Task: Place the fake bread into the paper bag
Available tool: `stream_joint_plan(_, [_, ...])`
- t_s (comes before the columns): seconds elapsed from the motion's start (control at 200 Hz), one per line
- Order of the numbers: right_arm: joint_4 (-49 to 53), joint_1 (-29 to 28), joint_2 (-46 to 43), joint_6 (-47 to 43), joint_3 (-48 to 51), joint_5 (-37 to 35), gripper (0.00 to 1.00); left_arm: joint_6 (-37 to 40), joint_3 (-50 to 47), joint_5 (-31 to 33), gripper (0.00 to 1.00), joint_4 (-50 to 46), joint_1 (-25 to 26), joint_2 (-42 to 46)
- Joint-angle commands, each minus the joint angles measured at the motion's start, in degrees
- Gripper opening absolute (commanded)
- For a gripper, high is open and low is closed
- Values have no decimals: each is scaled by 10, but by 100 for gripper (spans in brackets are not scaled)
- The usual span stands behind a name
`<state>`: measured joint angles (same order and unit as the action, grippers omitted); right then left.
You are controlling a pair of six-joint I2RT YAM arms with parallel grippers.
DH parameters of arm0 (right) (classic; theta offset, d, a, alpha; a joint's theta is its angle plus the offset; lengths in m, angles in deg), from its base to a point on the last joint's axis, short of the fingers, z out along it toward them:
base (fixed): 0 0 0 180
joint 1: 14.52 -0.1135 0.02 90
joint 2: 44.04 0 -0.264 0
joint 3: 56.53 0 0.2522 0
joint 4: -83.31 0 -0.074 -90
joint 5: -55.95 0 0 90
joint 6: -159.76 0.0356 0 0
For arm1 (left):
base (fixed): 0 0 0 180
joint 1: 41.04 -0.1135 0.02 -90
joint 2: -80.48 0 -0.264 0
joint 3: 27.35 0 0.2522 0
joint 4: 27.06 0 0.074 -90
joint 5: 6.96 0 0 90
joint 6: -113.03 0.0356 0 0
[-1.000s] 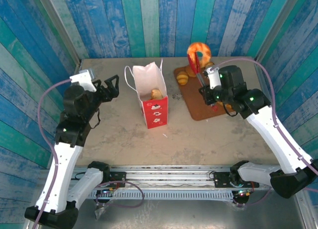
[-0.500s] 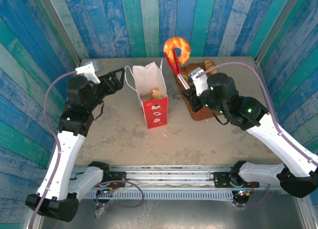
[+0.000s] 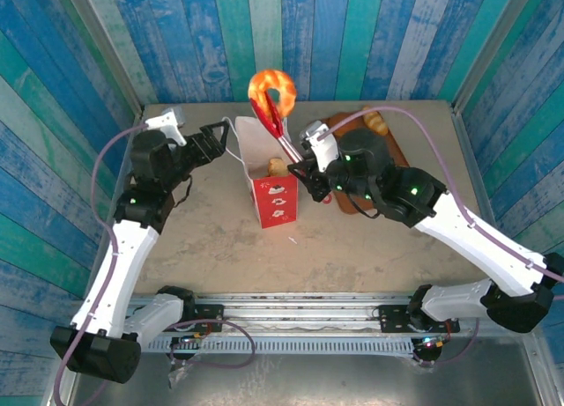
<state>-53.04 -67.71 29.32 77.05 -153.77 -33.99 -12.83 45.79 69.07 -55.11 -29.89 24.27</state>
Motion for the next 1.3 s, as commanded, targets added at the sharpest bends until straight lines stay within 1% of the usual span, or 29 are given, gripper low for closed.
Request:
stream_joint_plan(0.0, [-42, -4, 2, 24, -9, 25, 6, 7, -6, -9, 90, 14, 1, -9])
stream_joint_plan(0.13, [-55, -4, 7, 58, 3, 55, 7, 7, -11, -20, 85, 13, 1, -19])
stream_joint_plan(0.26, [-63, -4, 17, 87, 8, 102, 7, 6, -26, -27, 74, 16, 1, -20])
stream_joint_plan(0.316, [-71, -4, 24, 103, 11, 129, 7, 5, -33, -27, 72, 18, 1, -19])
stream_joint_plan(0.426, [-78, -3, 45, 133, 11, 174, 7, 1, -48, -27, 63, 23, 1, -17])
stream_joint_plan(0.491, [-80, -4, 59, 154, 12, 187, 7, -2, -57, -25, 60, 27, 1, -13])
stream_joint_plan(0.676, [-73, 9, 85, 211, 17, 202, 7, -1, -72, -16, 46, 17, 1, 0])
stream_joint_plan(0.846, [-54, 34, 85, 242, 34, 211, 8, 6, -81, -1, 41, 4, 1, 13])
stream_joint_plan(0.992, [-53, 60, 85, 266, 57, 241, 8, 12, -80, 6, 41, -5, 1, 16])
stream_joint_plan(1.162, [-45, 72, 86, 265, 64, 255, 10, 11, -79, 4, 40, -2, 1, 15])
stream_joint_plan(1.247, [-44, 75, 86, 262, 64, 258, 12, 11, -79, 4, 40, -1, 1, 14])
stream_joint_plan(1.297, [-43, 76, 86, 262, 62, 261, 15, 10, -78, 3, 40, 0, 1, 12])
